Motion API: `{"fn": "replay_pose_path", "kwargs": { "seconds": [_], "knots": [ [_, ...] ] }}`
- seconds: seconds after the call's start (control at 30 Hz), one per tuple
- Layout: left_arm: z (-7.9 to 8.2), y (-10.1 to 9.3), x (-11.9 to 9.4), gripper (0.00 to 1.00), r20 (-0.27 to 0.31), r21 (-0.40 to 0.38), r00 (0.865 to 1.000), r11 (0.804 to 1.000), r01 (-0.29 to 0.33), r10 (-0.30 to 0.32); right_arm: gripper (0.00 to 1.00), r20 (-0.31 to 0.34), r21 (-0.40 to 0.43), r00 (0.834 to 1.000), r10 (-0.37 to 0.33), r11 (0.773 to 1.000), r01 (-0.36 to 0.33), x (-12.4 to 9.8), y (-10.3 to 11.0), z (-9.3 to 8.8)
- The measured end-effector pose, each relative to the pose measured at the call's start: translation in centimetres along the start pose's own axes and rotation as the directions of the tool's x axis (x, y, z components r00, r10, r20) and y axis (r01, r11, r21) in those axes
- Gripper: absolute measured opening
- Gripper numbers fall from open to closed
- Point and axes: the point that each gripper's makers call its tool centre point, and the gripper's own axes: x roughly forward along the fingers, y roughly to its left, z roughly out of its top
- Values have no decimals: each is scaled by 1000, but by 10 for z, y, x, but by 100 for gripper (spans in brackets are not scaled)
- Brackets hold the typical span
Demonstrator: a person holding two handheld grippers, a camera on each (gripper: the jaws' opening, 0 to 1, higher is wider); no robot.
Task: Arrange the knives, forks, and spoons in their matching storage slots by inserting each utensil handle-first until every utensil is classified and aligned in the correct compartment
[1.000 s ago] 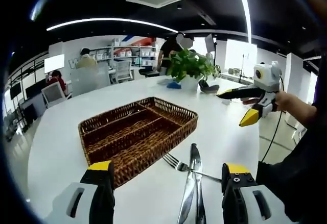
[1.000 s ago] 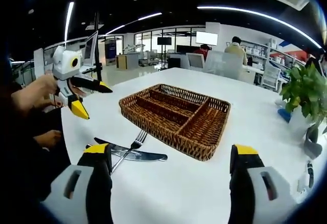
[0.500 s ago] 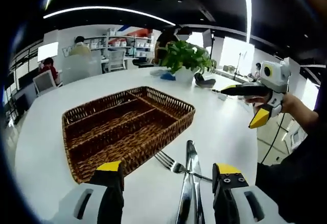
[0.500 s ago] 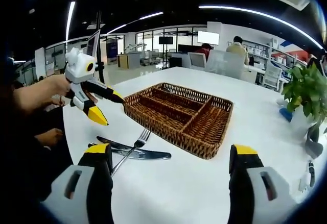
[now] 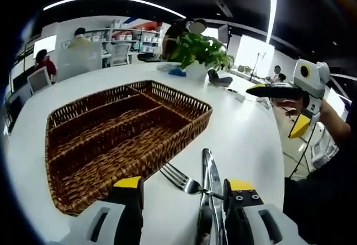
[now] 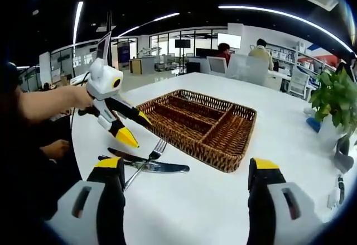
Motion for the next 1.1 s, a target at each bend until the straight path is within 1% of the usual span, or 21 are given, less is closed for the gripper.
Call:
{"fn": "replay_pose_path", "kwargs": {
  "seconds": [0.07,0.2,0.3,0.43,0.57,0.63,0.7,0.73,0.77,0.83,0.93,1.03,1.1],
  "knots": [
    [-2,2,3,55,-8,-4,1000,1000,0,0,91,-3,-3,1000,1,1000,-1,0,1,-1],
    [-2,6,10,47,-6,-20,1000,1000,7,-7,91,-4,2,1000,2,1000,-2,-2,1,-3],
    [-4,7,18,42,-6,-41,999,999,35,-35,92,-4,4,1000,-1,1000,1,-3,1,-4],
    [-9,12,24,39,-10,-50,999,998,32,-32,91,-2,15,1000,-1,1000,1,-5,2,-5],
    [-7,14,30,36,3,-88,999,995,42,-42,91,-6,24,1000,-8,1000,8,-7,0,-10],
    [-6,14,33,31,16,-117,998,992,55,-53,91,-8,28,1000,-10,1000,10,-7,-1,-11],
    [-4,13,35,28,37,-170,997,983,74,-69,90,-7,33,1000,-10,999,11,-8,-1,-12],
    [-4,14,36,27,41,-176,997,981,76,-70,90,-7,34,1000,-10,999,10,-8,-1,-13],
    [-3,15,37,26,52,-205,996,975,84,-75,90,-10,37,1000,-10,999,11,-8,-1,-14],
    [-3,17,39,23,48,-209,996,975,80,-71,90,-15,36,1000,-10,999,11,-8,-1,-16],
    [-5,16,41,22,43,-207,996,975,84,-76,90,-20,39,1000,-8,999,8,-7,0,-19],
    [-6,15,45,20,45,-220,996,972,86,-78,89,-29,38,1000,-8,999,9,-7,1,-22],
    [-6,14,45,17,51,-222,996,972,82,-72,89,-35,39,999,-8,999,9,-7,1,-23]
  ]
}}
